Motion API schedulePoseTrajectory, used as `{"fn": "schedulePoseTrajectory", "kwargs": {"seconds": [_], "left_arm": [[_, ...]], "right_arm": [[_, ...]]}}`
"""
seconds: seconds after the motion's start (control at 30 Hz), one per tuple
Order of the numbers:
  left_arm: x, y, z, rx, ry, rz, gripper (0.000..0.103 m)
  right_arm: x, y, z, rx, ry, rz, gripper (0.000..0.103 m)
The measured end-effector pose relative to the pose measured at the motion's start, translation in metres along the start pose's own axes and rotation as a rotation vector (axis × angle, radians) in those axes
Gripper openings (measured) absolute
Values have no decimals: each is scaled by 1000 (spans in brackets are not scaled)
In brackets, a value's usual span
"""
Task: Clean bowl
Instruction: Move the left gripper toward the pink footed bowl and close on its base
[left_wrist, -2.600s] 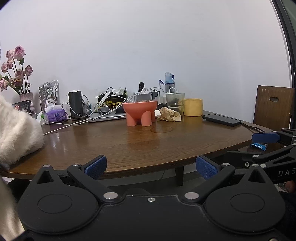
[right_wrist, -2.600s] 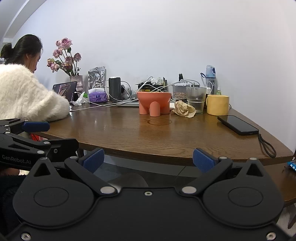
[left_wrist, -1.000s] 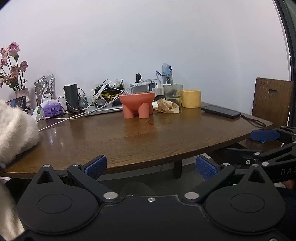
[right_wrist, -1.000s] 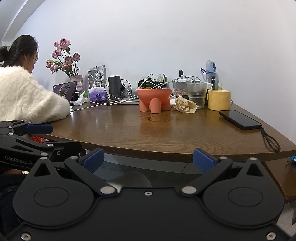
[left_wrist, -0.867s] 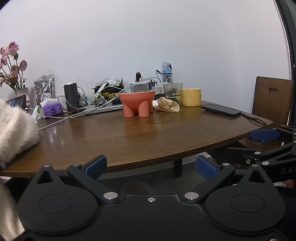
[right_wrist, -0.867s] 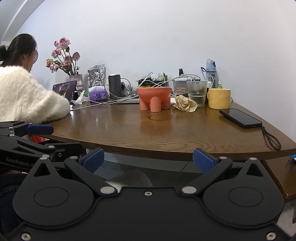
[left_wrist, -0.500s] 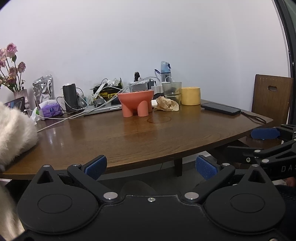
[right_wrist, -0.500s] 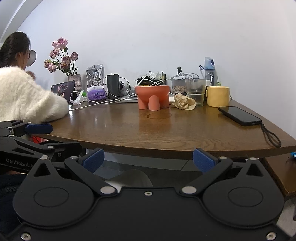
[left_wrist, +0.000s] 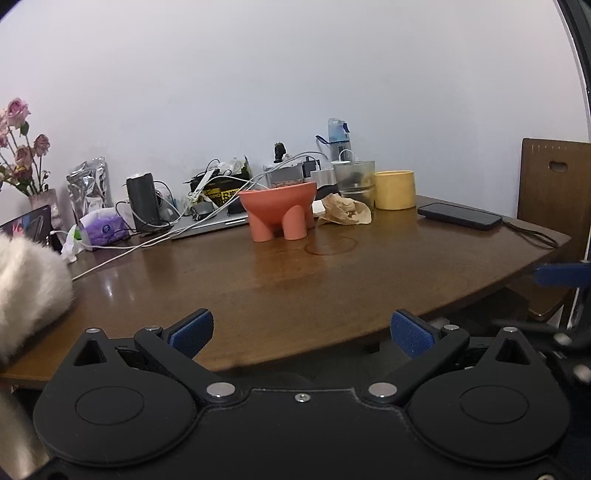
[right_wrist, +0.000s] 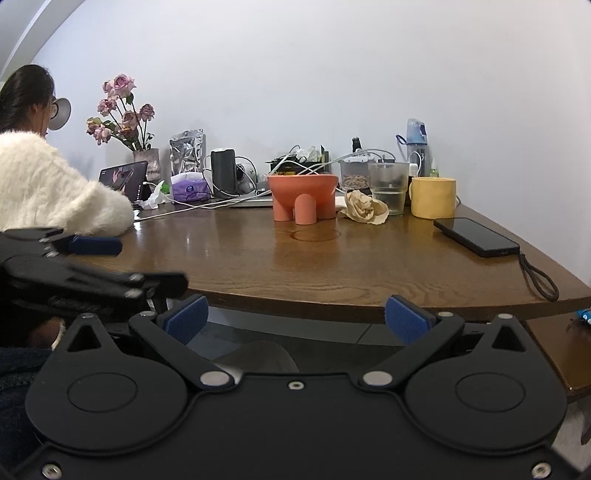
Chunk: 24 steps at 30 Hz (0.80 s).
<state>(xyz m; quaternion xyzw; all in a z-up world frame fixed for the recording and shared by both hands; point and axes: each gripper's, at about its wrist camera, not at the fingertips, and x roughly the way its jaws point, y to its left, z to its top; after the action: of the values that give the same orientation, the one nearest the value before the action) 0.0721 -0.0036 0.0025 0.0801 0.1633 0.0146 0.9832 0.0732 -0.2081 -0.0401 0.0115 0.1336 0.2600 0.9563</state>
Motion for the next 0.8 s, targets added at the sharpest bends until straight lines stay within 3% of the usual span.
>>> {"fn": "schedulePoseTrajectory", "kwargs": {"seconds": [0.2,0.3,0.47,0.63,0.8], "left_arm": [[31,4,16,9,-4,-30,103],[47,5,25,34,-5,-1,103],[73,14,39,-10,62,-52,103],[94,13,44,35,75,43,103],[112,23,50,8,128,52,103]], "right_arm": [[2,-2,1,2,2,3,103],[4,-3,0,5,6,4,103],[7,-4,-1,16,10,3,103],[7,-6,-2,23,12,3,103],[8,-7,-2,33,14,0,103]]}}
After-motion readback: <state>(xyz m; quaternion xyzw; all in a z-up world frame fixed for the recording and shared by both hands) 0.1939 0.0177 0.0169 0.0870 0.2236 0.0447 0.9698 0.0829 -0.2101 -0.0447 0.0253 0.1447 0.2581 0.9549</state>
